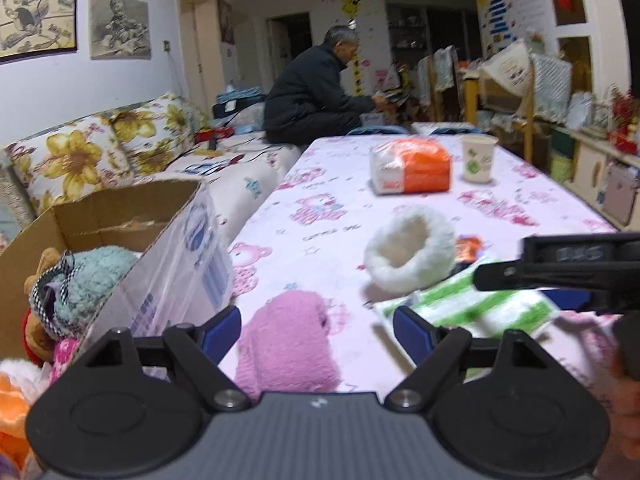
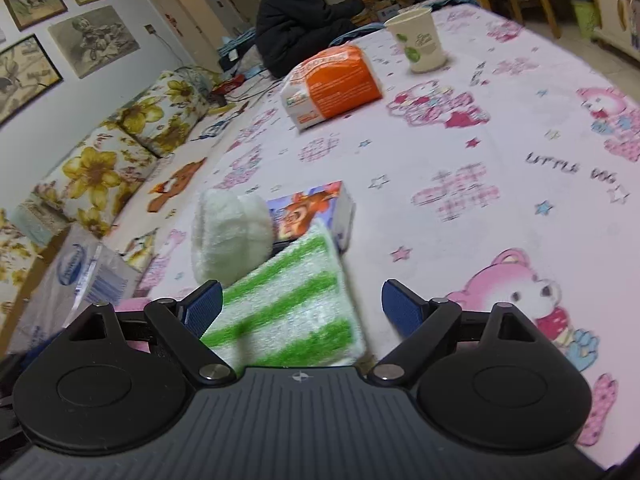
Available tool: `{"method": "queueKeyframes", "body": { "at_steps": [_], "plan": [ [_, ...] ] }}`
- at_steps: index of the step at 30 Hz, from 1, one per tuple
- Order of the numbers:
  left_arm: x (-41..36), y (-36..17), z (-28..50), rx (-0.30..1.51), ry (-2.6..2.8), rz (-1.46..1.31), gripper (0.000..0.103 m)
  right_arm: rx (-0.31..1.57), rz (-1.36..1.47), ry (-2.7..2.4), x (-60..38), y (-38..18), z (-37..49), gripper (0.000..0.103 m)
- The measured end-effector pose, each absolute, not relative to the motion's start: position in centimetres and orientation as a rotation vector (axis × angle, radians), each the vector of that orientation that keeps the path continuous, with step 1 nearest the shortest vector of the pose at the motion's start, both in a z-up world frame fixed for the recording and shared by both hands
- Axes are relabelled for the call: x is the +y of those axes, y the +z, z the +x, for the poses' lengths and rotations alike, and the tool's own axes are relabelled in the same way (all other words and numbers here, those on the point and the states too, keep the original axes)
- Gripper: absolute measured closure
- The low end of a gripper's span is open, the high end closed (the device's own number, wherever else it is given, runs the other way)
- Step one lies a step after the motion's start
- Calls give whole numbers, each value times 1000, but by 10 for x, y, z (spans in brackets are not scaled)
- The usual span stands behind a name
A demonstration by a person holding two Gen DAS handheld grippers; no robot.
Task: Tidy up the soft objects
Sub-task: 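Grasp the pink sock with left tool while right tool grasps green-white striped sponge cloth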
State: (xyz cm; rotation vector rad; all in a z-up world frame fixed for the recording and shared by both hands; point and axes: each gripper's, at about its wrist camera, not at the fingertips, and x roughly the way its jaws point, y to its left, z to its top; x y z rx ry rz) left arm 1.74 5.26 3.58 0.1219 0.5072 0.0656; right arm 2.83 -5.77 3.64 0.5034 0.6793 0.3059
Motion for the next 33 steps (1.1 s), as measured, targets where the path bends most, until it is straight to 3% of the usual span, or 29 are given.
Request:
{"method": "queueKeyframes", "body": {
  "at_steps": [3,6,11,13,27,30,33],
  "plan": [
    [54,32,23,527,73,114,19,695,540,345,-58,37,29,2],
    [53,28,30,557,83,120,18,714,599,385,-61,35,29,10],
    [54,25,36,570,61,105,19,738,683,451,-66,32,27,41],
    [54,25,36,595,1,55,24,736,721,491,-67,33,26,49],
    [45,29,22,562,-187,-9,24,757,875,561,-45,21,29,50],
    [50,31,23,558,-167,-8,23,753,908,564,-41,20,27,55],
    [48,34,21,535,-137,26,23,728,869,556,-41,30,23,67]
  ]
}}
